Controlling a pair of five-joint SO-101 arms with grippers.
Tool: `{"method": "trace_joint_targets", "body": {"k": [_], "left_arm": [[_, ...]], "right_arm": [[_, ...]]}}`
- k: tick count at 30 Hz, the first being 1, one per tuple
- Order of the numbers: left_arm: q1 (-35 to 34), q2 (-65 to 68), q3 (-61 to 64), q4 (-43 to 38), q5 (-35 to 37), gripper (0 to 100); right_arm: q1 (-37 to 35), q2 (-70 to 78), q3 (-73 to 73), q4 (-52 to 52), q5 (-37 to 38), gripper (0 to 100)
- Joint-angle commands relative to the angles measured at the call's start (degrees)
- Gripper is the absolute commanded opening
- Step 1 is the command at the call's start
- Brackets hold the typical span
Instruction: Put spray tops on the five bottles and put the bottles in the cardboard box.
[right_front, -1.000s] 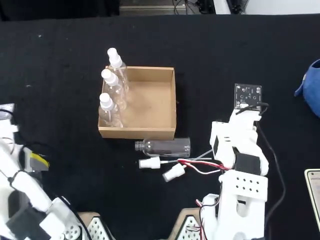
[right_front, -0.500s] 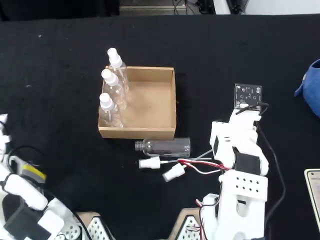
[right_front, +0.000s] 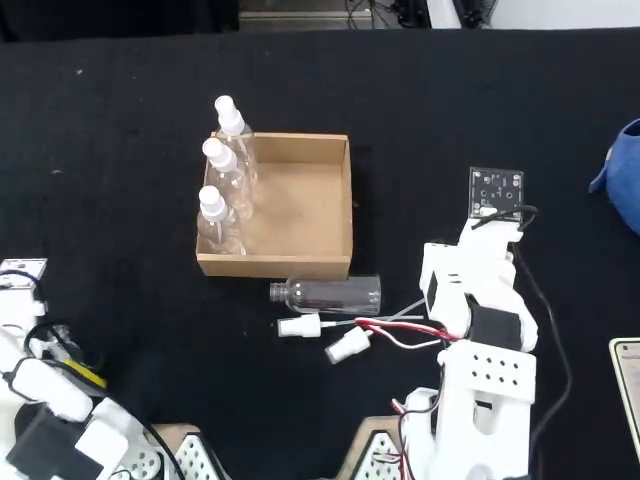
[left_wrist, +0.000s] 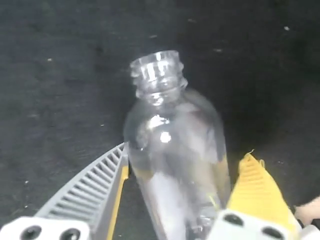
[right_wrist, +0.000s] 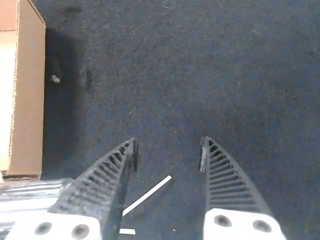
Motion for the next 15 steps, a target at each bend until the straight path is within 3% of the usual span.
{"method": "trace_joint_targets", "body": {"k": [1, 11, 15], "left_arm": [[-1.01, -0.62, -2.68, -1.14, -0.44, 3], [-0.22, -0.53, -8.48, -1.67, -0.53, 3], [0.57, 0.00, -6.81, -8.18, -0.97, 3]], "right_arm": [[0.97, -1.19, -3.21, -1.49, -0.44, 17.7], [0.97, -1.19, -3.21, -1.49, -0.53, 17.7], [0.97, -1.19, -3.21, -1.49, -0.53, 17.7]]}}
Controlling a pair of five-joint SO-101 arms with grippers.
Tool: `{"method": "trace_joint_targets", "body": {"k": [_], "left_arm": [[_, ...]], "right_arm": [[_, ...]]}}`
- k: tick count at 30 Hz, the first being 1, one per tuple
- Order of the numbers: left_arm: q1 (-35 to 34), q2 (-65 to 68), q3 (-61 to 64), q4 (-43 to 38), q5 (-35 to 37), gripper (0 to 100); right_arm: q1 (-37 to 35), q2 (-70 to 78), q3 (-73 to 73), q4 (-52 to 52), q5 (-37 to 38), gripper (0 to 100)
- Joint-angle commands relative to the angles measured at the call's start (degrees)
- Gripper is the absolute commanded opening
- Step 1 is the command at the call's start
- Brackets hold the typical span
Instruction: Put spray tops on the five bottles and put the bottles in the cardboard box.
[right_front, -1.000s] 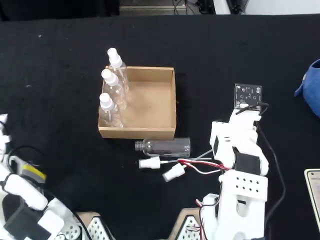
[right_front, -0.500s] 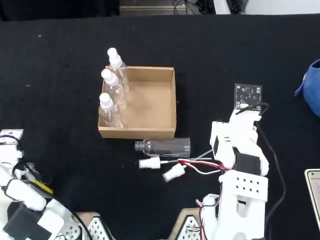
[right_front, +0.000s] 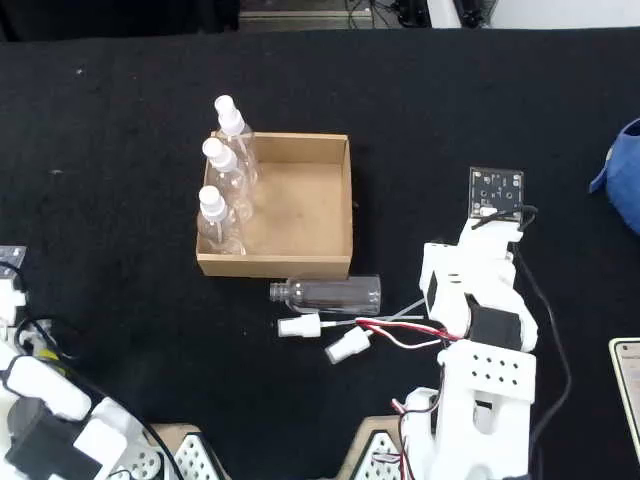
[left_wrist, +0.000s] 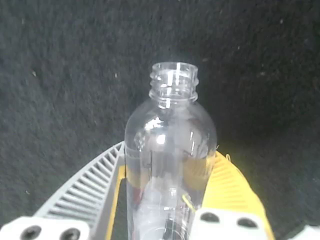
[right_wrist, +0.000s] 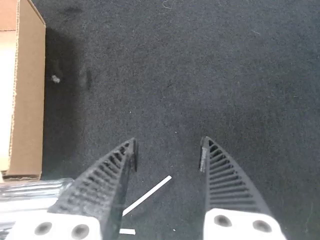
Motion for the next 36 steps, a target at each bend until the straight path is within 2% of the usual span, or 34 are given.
{"method": "trace_joint_targets", "body": {"k": [1, 3, 9, 18, 26, 28, 30, 32, 36], "left_arm": [[1.01, -0.18, -0.92, -6.42, -0.53, 3], [1.01, -0.53, -0.13, -8.35, -0.53, 4], [1.10, -0.70, -0.57, -7.82, -0.53, 24], [6.20, 0.00, -0.04, -10.90, -0.18, 14], [6.11, -0.09, 0.13, -11.60, -2.64, 13], [5.93, -0.09, 0.48, -10.20, -3.34, 10], [6.20, -0.53, 0.84, -7.38, -3.25, 2], [6.29, -0.70, 0.75, -4.04, -3.34, 5], [7.69, -0.79, 0.31, -1.14, -2.99, 3]], "right_arm": [[0.97, -1.19, -3.21, -1.49, -0.53, 17.7], [0.97, -1.19, -3.21, -1.49, -0.53, 17.7], [0.97, -1.19, -3.21, -1.49, -0.53, 17.7], [0.97, -1.19, -3.21, -1.49, -0.53, 17.7], [0.97, -1.19, -3.21, -1.49, -0.53, 17.7], [0.97, -1.19, -3.21, -1.49, -0.53, 17.7], [0.97, -1.19, -3.21, -1.49, -0.53, 17.7], [0.97, -1.19, -3.21, -1.49, -0.53, 17.7], [0.97, -1.19, -3.21, -1.49, -0.53, 17.7]]}}
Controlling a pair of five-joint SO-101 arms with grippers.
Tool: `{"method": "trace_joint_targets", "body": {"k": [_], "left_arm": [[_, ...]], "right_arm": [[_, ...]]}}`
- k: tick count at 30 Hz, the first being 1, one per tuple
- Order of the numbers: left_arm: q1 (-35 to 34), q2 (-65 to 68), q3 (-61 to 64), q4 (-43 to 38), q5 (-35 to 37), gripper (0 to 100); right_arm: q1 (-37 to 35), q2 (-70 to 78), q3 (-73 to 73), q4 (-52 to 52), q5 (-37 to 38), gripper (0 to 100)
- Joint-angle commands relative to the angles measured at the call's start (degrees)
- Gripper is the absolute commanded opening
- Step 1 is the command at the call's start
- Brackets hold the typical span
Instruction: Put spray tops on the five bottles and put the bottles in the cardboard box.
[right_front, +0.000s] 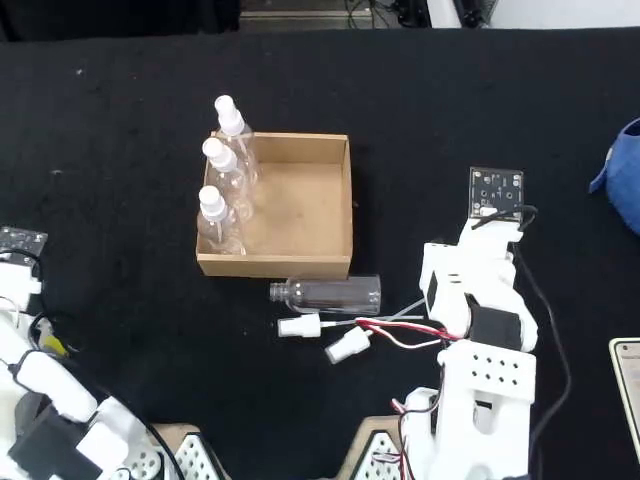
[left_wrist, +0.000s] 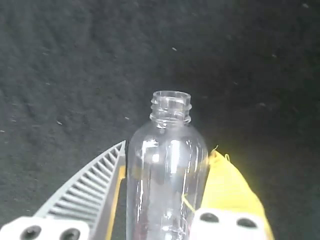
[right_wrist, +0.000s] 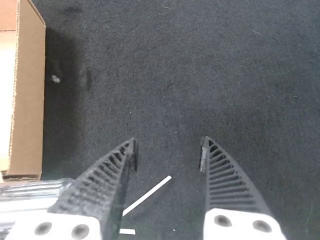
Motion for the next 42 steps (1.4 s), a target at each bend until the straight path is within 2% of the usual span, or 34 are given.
{"method": "trace_joint_targets", "body": {"k": [1, 6, 10, 14, 17, 23, 30, 32, 35, 38, 42], "left_arm": [[2.33, -0.97, -0.66, 2.20, -0.26, 3], [7.43, -1.05, -2.15, 2.90, 5.01, 3], [9.63, -1.05, -4.97, 7.91, 6.59, 4], [9.36, -0.44, -9.01, 12.31, 6.59, 14], [8.22, -0.35, -9.10, 12.22, 6.51, 18], [7.25, -0.35, -5.93, 8.00, 4.75, 18], [7.34, -0.35, -4.09, 7.38, 3.25, 18], [7.34, -0.53, -4.09, 7.91, 3.60, 16], [7.34, -0.62, -4.09, 9.76, 3.78, 2], [7.78, -0.79, -4.09, 12.66, 3.87, 7], [8.40, -0.97, -4.53, 13.98, 6.33, 3]], "right_arm": [[0.97, -1.19, -3.21, -1.49, -0.53, 17.7], [0.97, -1.19, -3.21, -1.49, -0.53, 17.7], [0.97, -1.19, -2.95, -1.49, -0.53, 17.7], [0.97, -1.19, -2.59, -2.37, -0.53, 17.7], [0.88, -1.19, -2.59, -2.64, -0.53, 17.7], [0.88, -1.36, -2.15, -2.64, -0.53, 17.7], [0.88, -1.45, -2.24, -2.64, -0.53, 17.7], [0.88, -1.45, -2.15, -2.64, -0.53, 17.7], [-0.70, -1.54, -2.33, -2.37, -0.53, 17.7], [-1.32, -1.54, -2.59, -2.20, -0.35, 17.7], [-0.97, -1.54, -5.41, -0.35, 0.00, 17.7]]}}
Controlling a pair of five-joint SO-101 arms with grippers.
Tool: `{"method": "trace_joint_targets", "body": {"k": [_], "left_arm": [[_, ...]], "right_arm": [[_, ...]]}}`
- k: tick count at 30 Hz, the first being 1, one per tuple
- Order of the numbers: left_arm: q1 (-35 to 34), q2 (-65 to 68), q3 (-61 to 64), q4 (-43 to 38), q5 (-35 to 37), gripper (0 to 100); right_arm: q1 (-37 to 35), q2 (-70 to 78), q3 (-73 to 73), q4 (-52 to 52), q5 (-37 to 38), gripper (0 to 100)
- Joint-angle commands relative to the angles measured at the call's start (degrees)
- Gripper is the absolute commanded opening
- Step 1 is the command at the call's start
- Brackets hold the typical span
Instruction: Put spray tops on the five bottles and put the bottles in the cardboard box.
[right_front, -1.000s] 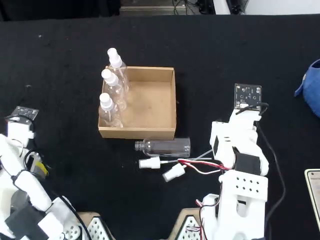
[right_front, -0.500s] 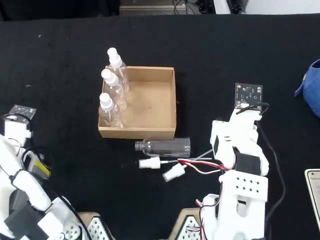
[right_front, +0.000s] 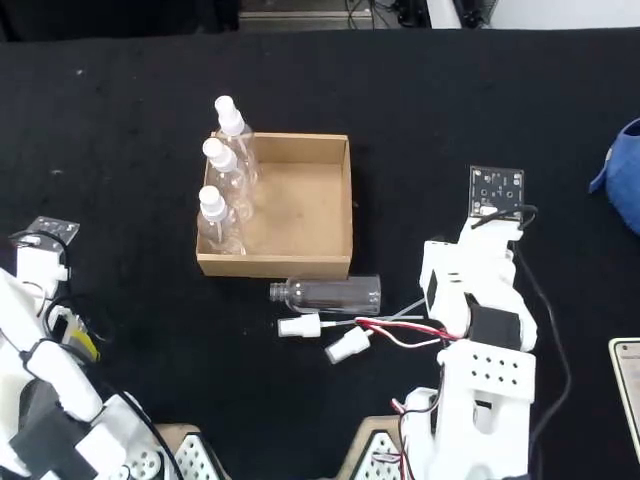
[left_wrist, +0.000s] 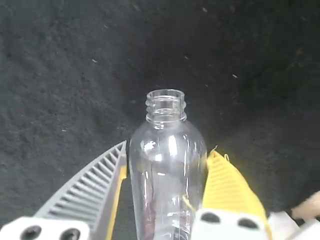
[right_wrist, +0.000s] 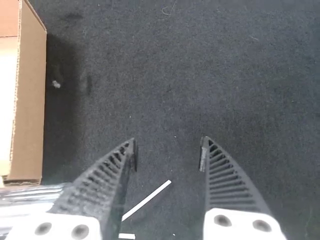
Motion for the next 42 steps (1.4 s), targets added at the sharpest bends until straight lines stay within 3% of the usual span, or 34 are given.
{"method": "trace_joint_targets", "body": {"k": [1, 18, 23, 29, 33, 36, 42], "left_arm": [[0.57, -1.05, -1.19, 1.05, 3.52, 3], [0.31, -0.53, -5.58, 1.23, 6.95, 4], [0.13, -0.44, -5.41, 1.05, 5.45, 16], [-0.04, -0.44, -4.79, 1.93, 4.92, 17], [-0.04, -0.44, -0.22, -1.32, 0.62, 17], [-0.04, -0.97, 1.80, -3.87, 0.44, 17], [0.04, -1.05, 1.71, 0.18, 0.18, 14]], "right_arm": [[-0.88, -1.54, -6.55, 2.02, 0.00, 17.7], [-1.32, -1.19, -11.21, 6.24, 0.09, 17.8], [-1.32, -1.19, -10.68, 6.24, 0.09, 17.8], [-1.32, -1.45, -11.03, 7.47, 0.09, 17.8], [-1.14, -1.54, -14.99, 12.57, 0.35, 17.9], [-1.32, -1.54, -18.77, 16.79, 4.04, 17.8], [-1.41, -1.54, -20.26, 22.15, 14.15, 17.8]]}}
